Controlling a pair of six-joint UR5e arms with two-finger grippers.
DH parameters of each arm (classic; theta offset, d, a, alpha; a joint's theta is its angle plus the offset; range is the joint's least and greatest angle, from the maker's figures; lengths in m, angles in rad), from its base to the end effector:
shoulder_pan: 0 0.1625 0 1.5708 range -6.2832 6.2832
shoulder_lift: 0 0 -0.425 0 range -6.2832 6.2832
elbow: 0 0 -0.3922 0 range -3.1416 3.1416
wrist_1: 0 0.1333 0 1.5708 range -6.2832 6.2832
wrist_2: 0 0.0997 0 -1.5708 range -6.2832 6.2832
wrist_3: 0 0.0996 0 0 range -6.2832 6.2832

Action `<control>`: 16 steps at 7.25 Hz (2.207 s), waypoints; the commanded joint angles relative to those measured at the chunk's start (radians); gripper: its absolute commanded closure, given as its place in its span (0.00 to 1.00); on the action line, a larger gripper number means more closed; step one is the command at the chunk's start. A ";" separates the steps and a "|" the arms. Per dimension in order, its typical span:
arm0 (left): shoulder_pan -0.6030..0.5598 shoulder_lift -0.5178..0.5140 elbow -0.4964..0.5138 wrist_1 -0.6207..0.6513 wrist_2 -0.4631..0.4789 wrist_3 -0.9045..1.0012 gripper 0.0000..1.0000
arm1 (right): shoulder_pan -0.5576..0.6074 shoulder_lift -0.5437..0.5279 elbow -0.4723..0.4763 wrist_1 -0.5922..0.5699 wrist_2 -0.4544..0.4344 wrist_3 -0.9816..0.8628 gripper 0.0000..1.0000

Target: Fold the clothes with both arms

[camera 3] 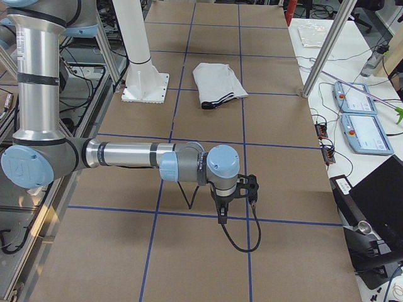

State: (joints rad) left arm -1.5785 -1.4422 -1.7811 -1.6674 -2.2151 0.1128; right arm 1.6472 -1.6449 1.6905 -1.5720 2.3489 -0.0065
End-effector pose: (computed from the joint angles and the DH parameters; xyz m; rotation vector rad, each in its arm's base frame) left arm -0.0769 -0.4481 0.6127 0.2107 0.6316 0.1586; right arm 0.0986 -0.4569 0.6349 0.0743 -0.7756 0.0491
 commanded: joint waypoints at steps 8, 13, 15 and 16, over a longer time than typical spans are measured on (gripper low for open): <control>0.002 -0.009 0.006 -0.002 0.000 -0.202 0.00 | 0.000 -0.001 -0.003 0.000 0.043 0.002 0.00; 0.002 -0.014 0.003 -0.002 -0.002 -0.202 0.00 | 0.000 -0.001 -0.005 -0.002 0.046 0.002 0.00; 0.002 -0.014 0.003 -0.002 -0.002 -0.202 0.00 | 0.000 -0.010 -0.005 0.000 0.046 0.002 0.00; 0.002 -0.014 0.003 -0.002 -0.002 -0.202 0.00 | 0.000 -0.012 -0.005 0.000 0.046 0.002 0.00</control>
State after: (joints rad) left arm -1.5769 -1.4557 -1.7778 -1.6690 -2.2162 -0.0890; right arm 1.6475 -1.6528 1.6859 -1.5729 2.3945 -0.0046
